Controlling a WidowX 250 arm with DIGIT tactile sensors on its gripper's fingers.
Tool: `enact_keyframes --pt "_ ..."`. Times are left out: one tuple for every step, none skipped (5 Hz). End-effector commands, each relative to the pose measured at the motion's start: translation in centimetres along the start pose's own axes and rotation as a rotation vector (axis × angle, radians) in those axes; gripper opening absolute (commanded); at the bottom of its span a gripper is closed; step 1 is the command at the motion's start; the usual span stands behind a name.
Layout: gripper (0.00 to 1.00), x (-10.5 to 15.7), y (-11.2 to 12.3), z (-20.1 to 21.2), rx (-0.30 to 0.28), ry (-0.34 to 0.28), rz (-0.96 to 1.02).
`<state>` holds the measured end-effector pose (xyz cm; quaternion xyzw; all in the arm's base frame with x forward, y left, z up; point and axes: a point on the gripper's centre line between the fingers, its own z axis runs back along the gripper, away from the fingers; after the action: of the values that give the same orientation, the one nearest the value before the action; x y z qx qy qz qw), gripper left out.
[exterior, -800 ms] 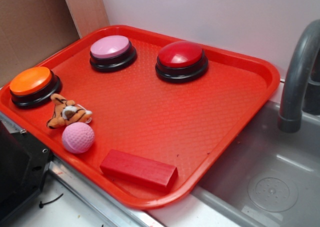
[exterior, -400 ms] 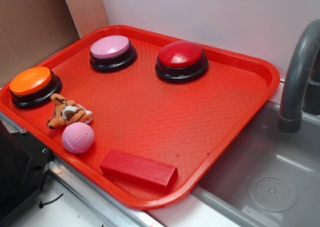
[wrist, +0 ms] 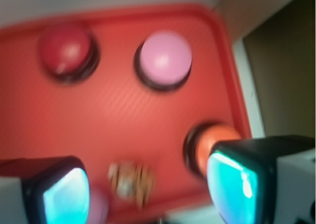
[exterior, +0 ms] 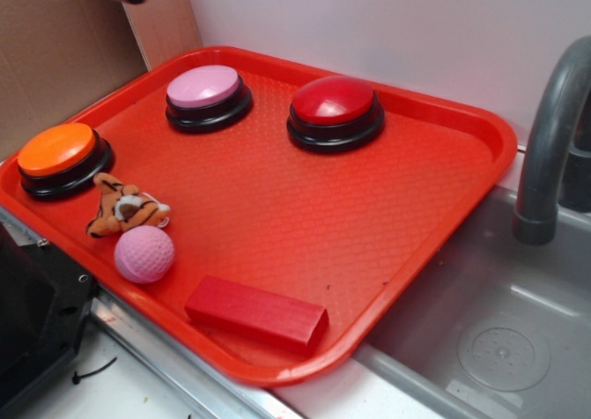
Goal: Push the pink button.
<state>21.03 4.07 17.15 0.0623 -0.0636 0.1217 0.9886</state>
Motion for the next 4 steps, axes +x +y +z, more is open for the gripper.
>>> enact_keyframes --pt "1.00 4.5 4.4 -7.2 0.024 -0.045 0.164" --pt "1.00 5.5 5.1 -9.7 0.015 -0.032 0.174" --pt "1.00 6.6 5.2 -11.7 0.015 -0.022 0.151" --pt "1.00 7.3 4.9 -12.6 -0.009 -0.023 0.131"
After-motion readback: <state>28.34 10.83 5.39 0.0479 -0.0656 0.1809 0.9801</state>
